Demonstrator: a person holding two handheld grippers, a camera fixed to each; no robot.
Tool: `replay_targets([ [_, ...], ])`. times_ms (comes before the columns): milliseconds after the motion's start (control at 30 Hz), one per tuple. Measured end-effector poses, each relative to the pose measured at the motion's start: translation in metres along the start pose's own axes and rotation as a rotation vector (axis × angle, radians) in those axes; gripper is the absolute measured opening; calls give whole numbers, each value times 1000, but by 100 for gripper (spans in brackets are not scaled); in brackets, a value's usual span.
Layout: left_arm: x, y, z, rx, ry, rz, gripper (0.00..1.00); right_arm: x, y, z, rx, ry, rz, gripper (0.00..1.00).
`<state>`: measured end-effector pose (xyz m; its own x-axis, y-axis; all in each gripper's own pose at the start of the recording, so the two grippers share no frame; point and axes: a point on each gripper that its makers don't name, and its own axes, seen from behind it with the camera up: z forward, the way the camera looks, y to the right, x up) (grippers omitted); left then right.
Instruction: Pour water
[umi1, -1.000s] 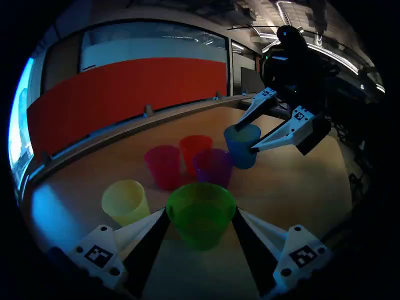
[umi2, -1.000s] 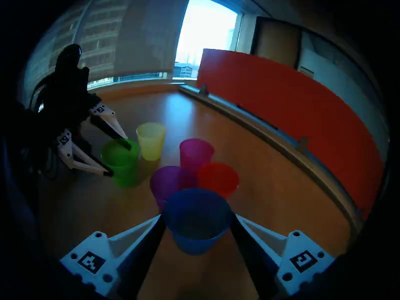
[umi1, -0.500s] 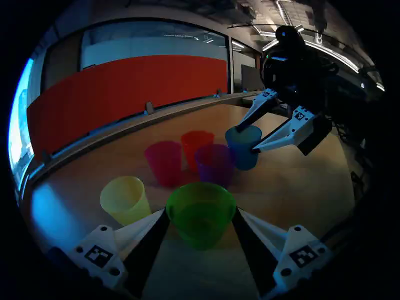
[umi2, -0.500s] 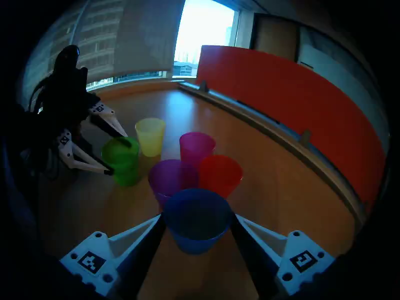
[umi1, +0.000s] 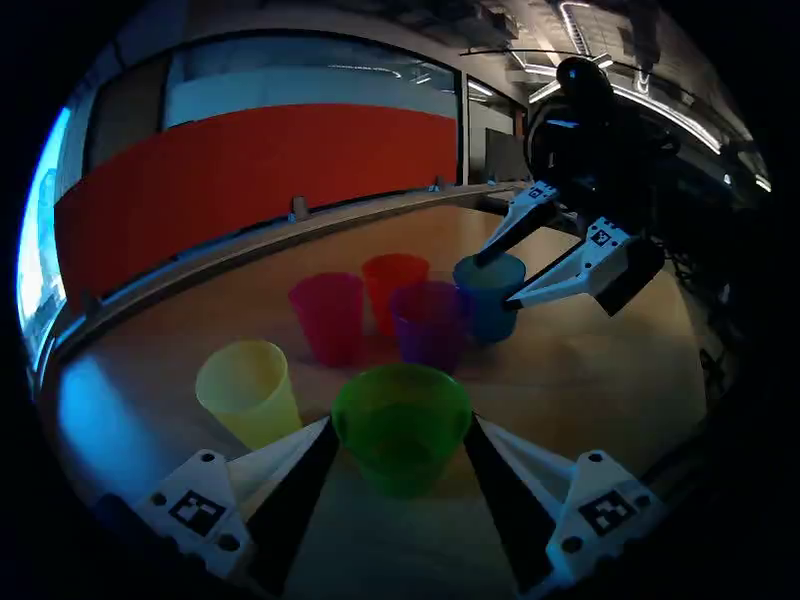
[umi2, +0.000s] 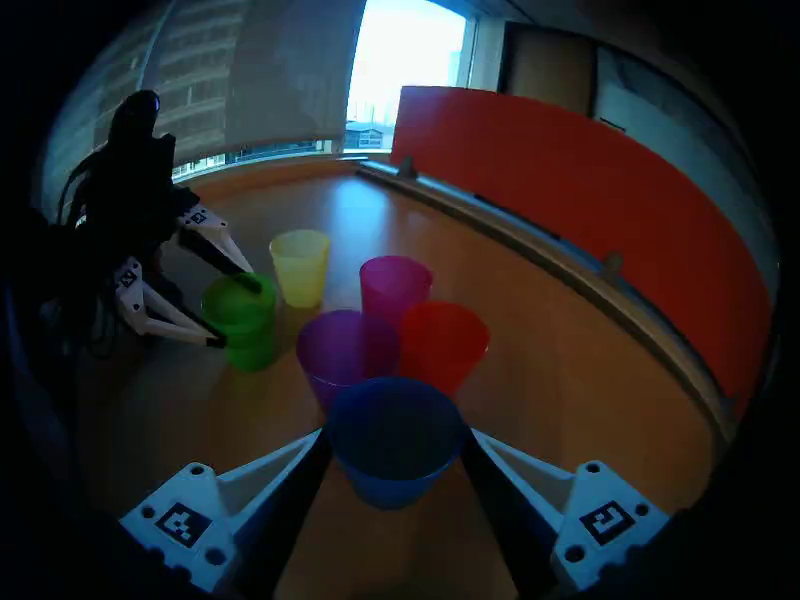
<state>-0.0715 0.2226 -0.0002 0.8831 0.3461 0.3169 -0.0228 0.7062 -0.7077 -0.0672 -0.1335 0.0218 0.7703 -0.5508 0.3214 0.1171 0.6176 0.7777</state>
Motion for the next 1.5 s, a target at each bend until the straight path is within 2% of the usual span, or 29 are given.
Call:
replay_targets([
  [1067, -9, 2, 2, 3, -48, 28, 87, -20, -2, -6, 3, -14, 33, 94],
  [1267, -8, 2, 3, 1, -58, 21, 88, -29, 1, -7, -14, -35, 17, 95],
  [1500, -8, 1, 2, 5, -66, 31, 88, -36, 0, -8, -18, -46, 22, 100],
])
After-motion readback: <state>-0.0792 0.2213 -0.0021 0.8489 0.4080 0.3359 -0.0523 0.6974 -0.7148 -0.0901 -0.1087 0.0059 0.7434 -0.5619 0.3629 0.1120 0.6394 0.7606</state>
